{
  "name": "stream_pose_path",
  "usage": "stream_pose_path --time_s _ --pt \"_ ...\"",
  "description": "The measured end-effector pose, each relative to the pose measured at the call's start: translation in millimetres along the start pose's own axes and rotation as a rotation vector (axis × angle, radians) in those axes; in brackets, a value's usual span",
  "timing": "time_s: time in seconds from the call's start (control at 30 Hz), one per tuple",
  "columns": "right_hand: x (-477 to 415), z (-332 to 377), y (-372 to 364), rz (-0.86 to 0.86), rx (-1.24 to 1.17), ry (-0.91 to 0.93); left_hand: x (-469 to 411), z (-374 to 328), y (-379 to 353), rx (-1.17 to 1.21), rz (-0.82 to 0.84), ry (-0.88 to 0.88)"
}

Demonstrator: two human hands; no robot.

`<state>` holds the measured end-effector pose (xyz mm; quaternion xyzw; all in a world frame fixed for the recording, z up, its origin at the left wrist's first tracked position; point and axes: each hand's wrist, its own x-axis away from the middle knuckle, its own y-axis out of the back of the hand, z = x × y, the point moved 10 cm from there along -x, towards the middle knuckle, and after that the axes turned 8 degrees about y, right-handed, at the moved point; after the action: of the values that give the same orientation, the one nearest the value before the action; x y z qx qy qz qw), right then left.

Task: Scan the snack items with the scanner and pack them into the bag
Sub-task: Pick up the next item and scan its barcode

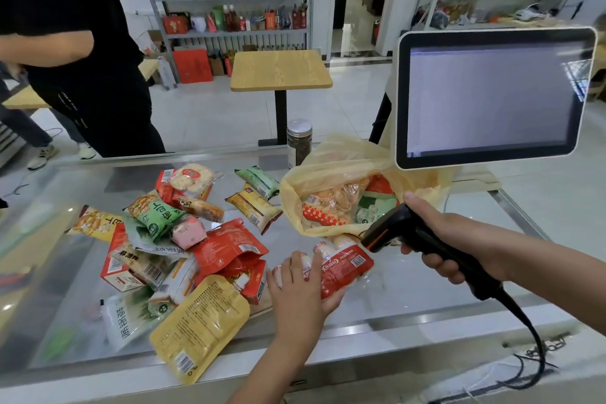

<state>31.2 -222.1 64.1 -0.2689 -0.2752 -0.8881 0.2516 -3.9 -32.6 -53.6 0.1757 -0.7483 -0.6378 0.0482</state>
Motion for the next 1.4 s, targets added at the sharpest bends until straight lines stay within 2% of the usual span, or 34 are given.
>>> stream_pose_path --time_s 0.43,0.67,0.9,1.17,1.4 --pt "10 -3 9 -0.038 0.012 0.008 -3 -1 -5 -0.015 0.129 -0.006" --pt "3 3 7 -0.037 -0.017 0.044 -3 1 -1 0.028 0.134 0.024" --pt "-17 -23 7 -0.03 -0.022 0.009 -1 2 -4 0.019 0.281 0.036" --pt "-64 -96 4 -0.13 -0.014 -0.033 -7 13 15 0.247 0.249 0.093" --pt "-95 -84 -30 -0.095 -0.113 0.049 -7 1 69 0.297 0.072 -0.017"
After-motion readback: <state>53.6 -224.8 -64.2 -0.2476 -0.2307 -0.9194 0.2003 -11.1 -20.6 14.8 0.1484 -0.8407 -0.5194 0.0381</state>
